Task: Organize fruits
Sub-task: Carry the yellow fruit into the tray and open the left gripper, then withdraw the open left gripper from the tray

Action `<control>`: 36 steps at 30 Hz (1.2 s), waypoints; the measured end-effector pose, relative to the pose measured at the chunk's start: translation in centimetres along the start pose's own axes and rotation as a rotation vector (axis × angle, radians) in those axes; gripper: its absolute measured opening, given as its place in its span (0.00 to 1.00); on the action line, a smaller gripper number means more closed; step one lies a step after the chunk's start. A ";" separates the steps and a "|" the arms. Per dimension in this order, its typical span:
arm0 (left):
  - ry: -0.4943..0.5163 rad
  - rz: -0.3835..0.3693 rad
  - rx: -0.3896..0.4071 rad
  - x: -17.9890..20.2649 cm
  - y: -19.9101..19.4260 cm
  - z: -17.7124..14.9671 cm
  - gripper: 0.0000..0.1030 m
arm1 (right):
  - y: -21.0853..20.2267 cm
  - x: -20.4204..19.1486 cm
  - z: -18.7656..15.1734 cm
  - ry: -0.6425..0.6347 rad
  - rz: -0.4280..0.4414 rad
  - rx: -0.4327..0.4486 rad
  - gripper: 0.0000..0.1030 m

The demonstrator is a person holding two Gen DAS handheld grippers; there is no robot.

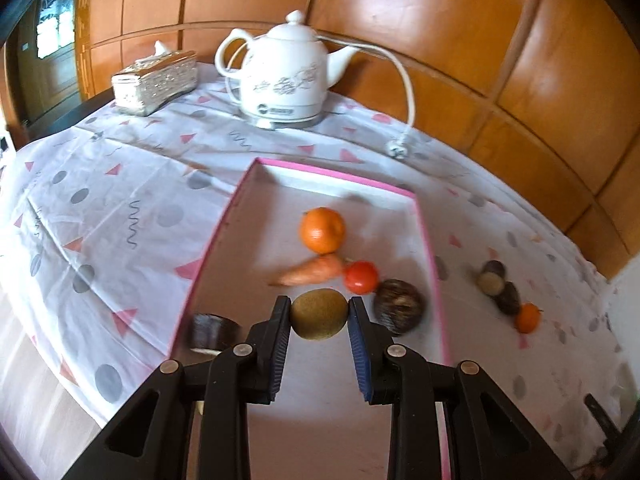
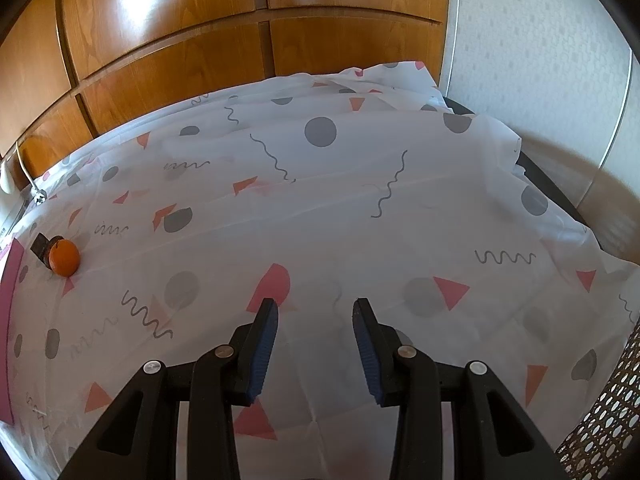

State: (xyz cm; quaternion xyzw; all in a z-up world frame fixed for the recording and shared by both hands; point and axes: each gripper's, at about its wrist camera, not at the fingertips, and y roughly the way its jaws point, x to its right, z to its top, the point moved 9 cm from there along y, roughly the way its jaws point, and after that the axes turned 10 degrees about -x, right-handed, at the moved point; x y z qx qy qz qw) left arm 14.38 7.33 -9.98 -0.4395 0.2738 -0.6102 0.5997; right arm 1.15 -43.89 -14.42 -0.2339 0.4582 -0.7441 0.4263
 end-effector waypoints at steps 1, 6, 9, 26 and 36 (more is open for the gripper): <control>-0.006 0.011 0.002 -0.4 0.3 0.1 0.28 | 0.0 0.0 0.0 -0.002 -0.002 0.001 0.38; -0.020 0.057 -0.022 -1.7 2.2 0.6 0.28 | 0.0 -0.1 0.0 -0.006 -0.004 -0.001 0.38; -0.020 0.077 -0.027 -2.1 2.9 0.7 0.29 | 0.0 -0.1 0.0 -0.009 -0.006 -0.001 0.38; -0.027 0.053 -0.001 -0.6 -0.3 -1.6 0.45 | 0.0 -0.1 -0.1 -0.010 -0.001 -0.003 0.38; -0.014 0.038 0.012 0.0 -2.0 -3.1 0.45 | -0.1 -0.6 -0.3 -0.020 0.004 -0.002 0.38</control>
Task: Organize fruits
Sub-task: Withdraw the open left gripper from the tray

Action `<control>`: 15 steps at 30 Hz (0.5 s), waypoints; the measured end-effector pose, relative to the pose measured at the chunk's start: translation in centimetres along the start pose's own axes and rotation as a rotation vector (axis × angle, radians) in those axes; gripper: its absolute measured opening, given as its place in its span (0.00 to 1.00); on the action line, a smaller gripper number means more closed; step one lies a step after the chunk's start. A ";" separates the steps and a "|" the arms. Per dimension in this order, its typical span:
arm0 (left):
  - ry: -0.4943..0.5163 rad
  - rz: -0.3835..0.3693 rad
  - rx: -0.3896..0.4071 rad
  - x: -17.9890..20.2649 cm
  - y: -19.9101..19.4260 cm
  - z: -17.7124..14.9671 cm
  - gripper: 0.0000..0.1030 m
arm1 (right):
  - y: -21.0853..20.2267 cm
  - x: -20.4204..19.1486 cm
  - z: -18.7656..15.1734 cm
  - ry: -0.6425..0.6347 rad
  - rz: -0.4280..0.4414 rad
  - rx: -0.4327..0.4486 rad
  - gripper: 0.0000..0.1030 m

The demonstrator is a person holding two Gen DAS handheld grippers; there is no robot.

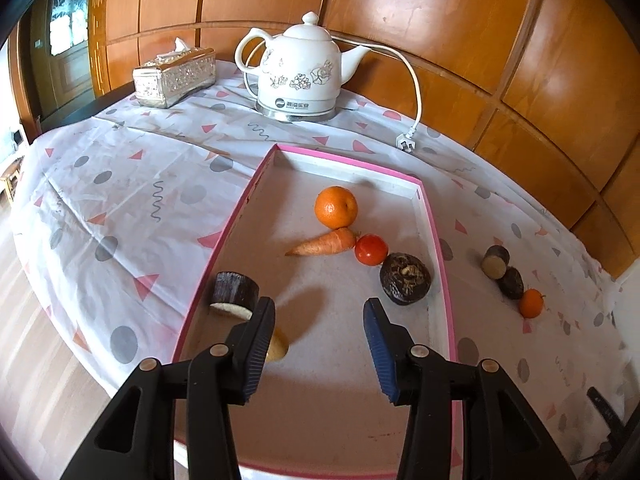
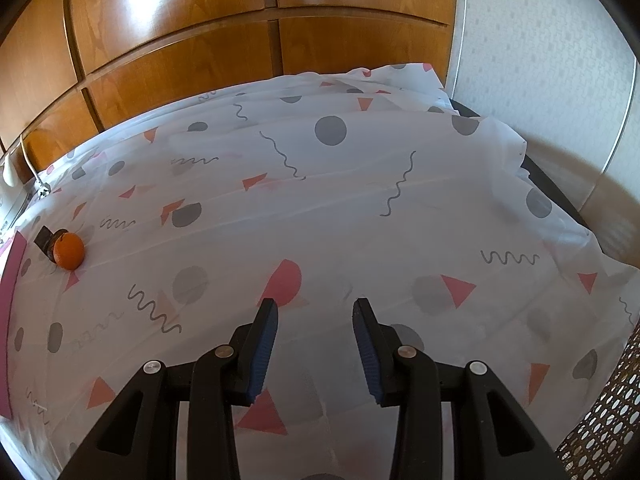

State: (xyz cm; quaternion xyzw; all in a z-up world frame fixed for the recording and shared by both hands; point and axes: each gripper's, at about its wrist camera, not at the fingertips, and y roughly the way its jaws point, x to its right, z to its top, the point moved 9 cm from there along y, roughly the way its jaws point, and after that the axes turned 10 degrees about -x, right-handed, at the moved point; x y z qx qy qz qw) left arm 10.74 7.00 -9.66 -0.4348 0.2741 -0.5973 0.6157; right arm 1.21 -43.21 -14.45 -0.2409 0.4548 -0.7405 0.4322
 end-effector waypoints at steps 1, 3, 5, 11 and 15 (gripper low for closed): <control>0.006 0.003 0.005 0.0 -0.2 -0.1 0.46 | 0.0 -0.1 0.0 -0.002 0.000 0.000 0.38; 0.017 0.005 0.008 0.2 -0.4 -0.5 0.46 | 0.0 -0.2 0.0 -0.004 0.002 -0.001 0.38; 0.010 -0.002 0.004 0.1 -0.5 -0.8 0.46 | 0.0 -0.4 -0.1 -0.008 0.004 -0.001 0.38; -0.005 -0.007 0.001 0.0 -0.8 -1.5 0.47 | -0.2 -0.9 -0.1 -0.018 0.007 0.001 0.38; -0.012 -0.010 0.003 -0.2 -1.0 -1.8 0.48 | -0.2 -1.1 -0.1 -0.023 0.009 -0.001 0.38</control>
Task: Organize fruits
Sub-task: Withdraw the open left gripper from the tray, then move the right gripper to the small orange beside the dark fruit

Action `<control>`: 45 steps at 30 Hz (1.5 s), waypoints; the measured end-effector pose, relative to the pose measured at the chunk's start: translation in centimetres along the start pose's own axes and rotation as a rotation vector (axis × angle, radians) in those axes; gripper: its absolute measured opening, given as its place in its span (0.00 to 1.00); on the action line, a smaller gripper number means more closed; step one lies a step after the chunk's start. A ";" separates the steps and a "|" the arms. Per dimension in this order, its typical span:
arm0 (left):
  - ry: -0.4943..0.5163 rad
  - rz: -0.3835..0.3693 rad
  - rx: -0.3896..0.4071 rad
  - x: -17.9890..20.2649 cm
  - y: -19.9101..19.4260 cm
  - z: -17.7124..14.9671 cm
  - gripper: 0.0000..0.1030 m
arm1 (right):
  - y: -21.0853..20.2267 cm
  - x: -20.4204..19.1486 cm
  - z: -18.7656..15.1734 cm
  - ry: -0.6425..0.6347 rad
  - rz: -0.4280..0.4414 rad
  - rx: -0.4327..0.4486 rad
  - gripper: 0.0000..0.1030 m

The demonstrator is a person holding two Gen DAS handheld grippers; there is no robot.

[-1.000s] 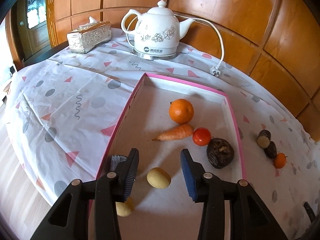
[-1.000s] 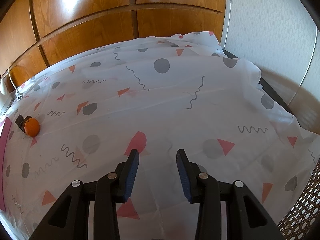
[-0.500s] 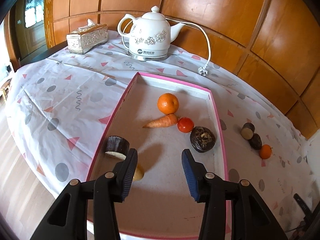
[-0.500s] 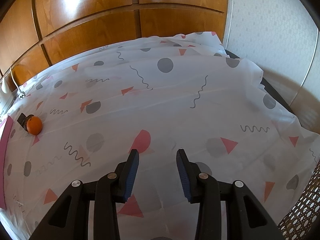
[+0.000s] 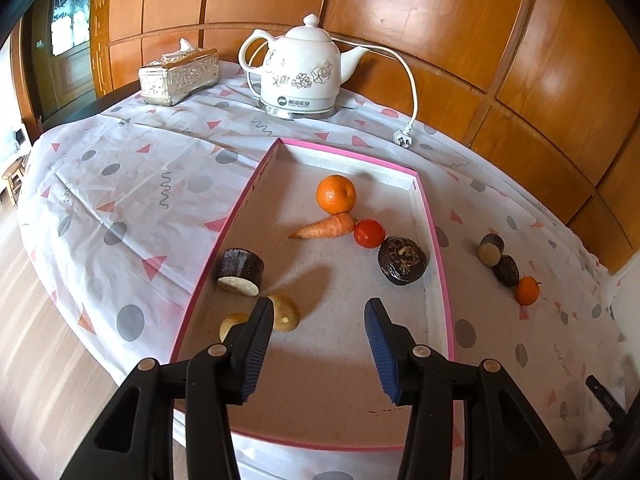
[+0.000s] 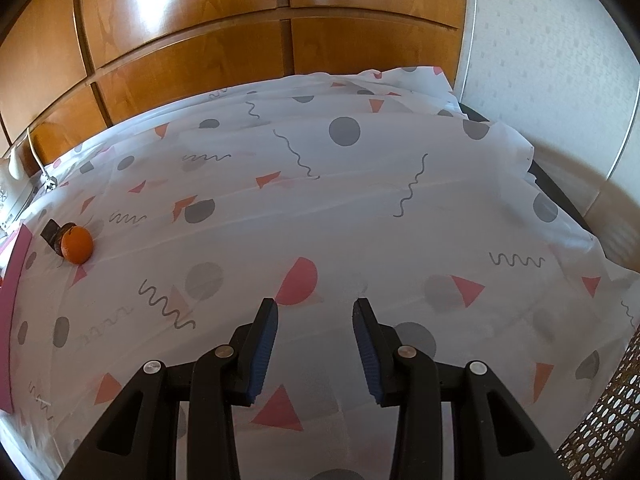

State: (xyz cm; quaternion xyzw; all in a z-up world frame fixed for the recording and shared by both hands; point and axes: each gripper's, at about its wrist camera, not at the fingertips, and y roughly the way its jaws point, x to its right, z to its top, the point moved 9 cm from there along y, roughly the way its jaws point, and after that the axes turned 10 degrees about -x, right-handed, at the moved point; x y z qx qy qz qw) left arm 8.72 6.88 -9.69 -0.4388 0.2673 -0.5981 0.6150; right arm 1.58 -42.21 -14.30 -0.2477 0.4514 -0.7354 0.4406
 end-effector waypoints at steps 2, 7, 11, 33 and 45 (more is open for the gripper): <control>-0.006 0.002 0.003 -0.2 -0.1 -0.1 0.49 | 0.0 -0.2 0.0 -0.004 0.003 -0.002 0.38; -0.026 0.008 0.004 -0.7 -0.2 -0.3 0.51 | 0.0 -0.8 -0.1 -0.020 0.012 -0.004 0.38; -0.041 0.014 0.007 -1.1 -0.4 -0.5 0.57 | 0.0 -1.6 -0.1 -0.037 0.023 -0.006 0.38; -0.078 0.004 -0.004 -1.7 -0.2 -1.1 0.62 | 0.5 -4.4 -0.3 -0.102 0.045 -0.036 0.38; -0.082 0.013 -0.001 -2.2 -0.4 -1.5 0.62 | 0.5 -9.9 -0.4 -0.222 0.136 -0.065 0.38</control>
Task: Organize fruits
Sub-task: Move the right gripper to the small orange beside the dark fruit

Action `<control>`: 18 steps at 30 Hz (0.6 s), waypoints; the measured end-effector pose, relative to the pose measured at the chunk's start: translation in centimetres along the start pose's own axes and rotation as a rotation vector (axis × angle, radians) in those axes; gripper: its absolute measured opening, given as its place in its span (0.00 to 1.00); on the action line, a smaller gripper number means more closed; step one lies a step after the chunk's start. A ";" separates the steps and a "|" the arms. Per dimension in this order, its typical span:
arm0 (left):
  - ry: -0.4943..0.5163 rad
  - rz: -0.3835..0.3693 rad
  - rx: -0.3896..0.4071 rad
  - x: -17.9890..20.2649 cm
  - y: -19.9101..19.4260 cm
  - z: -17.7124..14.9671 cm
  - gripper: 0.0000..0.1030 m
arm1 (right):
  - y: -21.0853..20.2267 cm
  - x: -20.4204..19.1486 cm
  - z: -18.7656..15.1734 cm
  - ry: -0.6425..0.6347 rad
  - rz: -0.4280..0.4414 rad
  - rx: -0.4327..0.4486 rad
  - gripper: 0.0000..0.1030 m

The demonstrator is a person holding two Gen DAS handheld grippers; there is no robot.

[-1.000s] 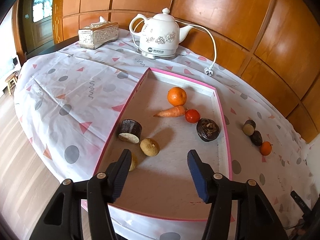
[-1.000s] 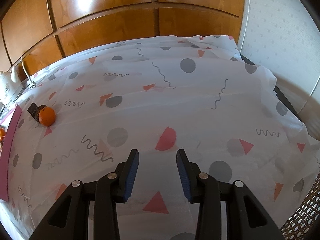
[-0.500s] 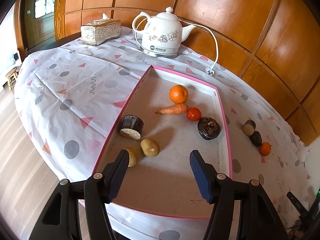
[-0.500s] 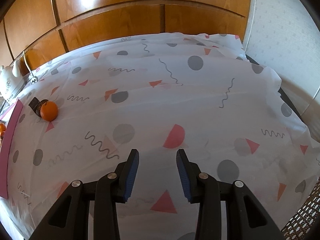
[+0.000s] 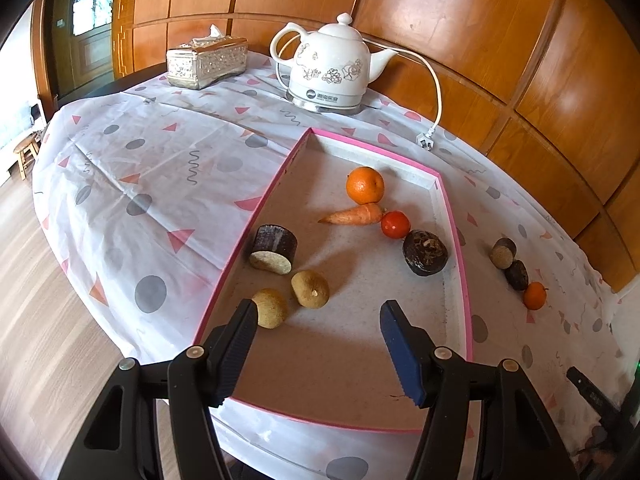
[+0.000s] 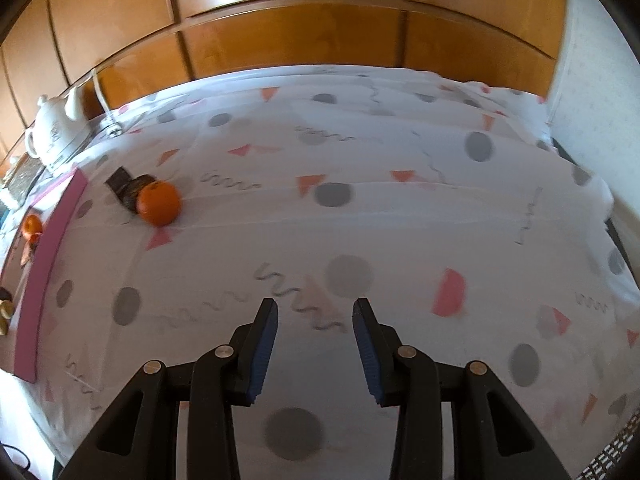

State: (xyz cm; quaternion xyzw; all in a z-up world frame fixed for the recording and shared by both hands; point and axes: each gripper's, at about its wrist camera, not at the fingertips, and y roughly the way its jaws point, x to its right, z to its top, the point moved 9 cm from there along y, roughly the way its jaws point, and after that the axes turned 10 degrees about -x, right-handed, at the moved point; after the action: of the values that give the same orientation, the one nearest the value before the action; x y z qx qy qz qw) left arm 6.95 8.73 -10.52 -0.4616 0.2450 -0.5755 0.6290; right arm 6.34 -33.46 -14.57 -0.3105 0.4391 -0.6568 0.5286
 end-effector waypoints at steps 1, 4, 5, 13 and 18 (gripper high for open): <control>-0.001 0.001 0.000 -0.1 0.0 0.0 0.62 | 0.1 -0.6 0.2 -0.010 0.011 -0.002 0.38; -0.007 0.002 0.001 -0.3 -0.1 -0.1 0.63 | 0.3 -2.4 0.8 -0.044 0.049 -0.012 0.38; -0.009 0.003 0.001 -0.4 -0.1 -0.1 0.63 | 0.4 -2.9 1.0 -0.053 0.058 -0.015 0.38; -0.020 0.004 0.011 -0.9 -0.4 -0.3 0.63 | 0.9 -6.1 2.5 -0.091 0.124 -0.036 0.38; -0.026 0.004 0.012 -1.0 -0.6 -0.4 0.63 | 0.9 -8.1 4.2 -0.142 0.136 -0.025 0.38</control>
State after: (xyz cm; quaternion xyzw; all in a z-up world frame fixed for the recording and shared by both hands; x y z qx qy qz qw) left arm 6.10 9.65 -10.44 -0.4647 0.2344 -0.5695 0.6362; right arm 12.42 -26.69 -13.14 -0.3325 0.4286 -0.5902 0.5978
